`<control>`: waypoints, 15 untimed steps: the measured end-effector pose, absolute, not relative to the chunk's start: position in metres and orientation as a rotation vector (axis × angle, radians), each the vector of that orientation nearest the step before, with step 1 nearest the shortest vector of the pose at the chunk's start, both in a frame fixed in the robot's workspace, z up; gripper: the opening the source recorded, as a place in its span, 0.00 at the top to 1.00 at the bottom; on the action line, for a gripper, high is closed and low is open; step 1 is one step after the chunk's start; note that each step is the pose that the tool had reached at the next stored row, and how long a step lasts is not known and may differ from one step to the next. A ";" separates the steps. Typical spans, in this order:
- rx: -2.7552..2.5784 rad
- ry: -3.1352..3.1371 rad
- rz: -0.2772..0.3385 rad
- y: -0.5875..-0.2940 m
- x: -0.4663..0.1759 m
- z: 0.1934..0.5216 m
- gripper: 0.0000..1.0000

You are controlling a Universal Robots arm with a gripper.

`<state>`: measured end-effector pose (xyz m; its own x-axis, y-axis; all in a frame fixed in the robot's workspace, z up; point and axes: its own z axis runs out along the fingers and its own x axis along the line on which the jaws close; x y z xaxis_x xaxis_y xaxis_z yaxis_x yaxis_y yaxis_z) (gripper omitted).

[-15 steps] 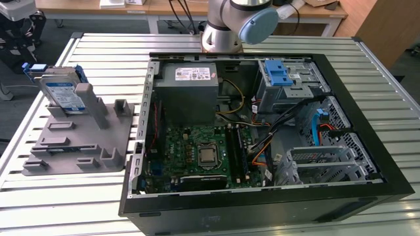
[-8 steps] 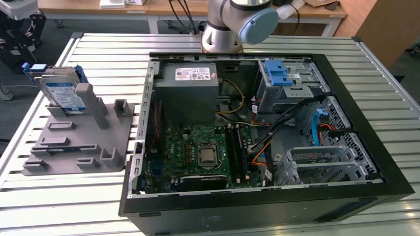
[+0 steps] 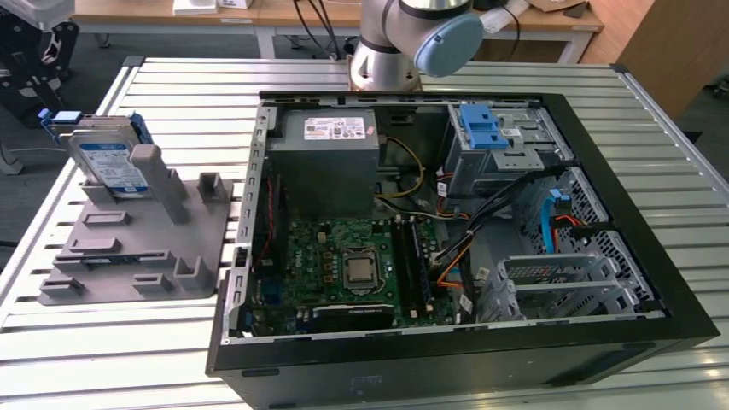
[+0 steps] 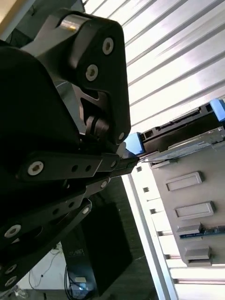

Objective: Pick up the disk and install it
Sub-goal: 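Pick up the disk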

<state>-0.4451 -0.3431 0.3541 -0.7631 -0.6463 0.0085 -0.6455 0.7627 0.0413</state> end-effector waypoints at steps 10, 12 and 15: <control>1.330 -2.818 -0.053 -0.343 -0.445 0.353 0.89; 1.374 -2.797 -0.053 -0.343 -0.445 0.353 0.89; 1.440 -2.764 -0.053 -0.343 -0.445 0.353 0.89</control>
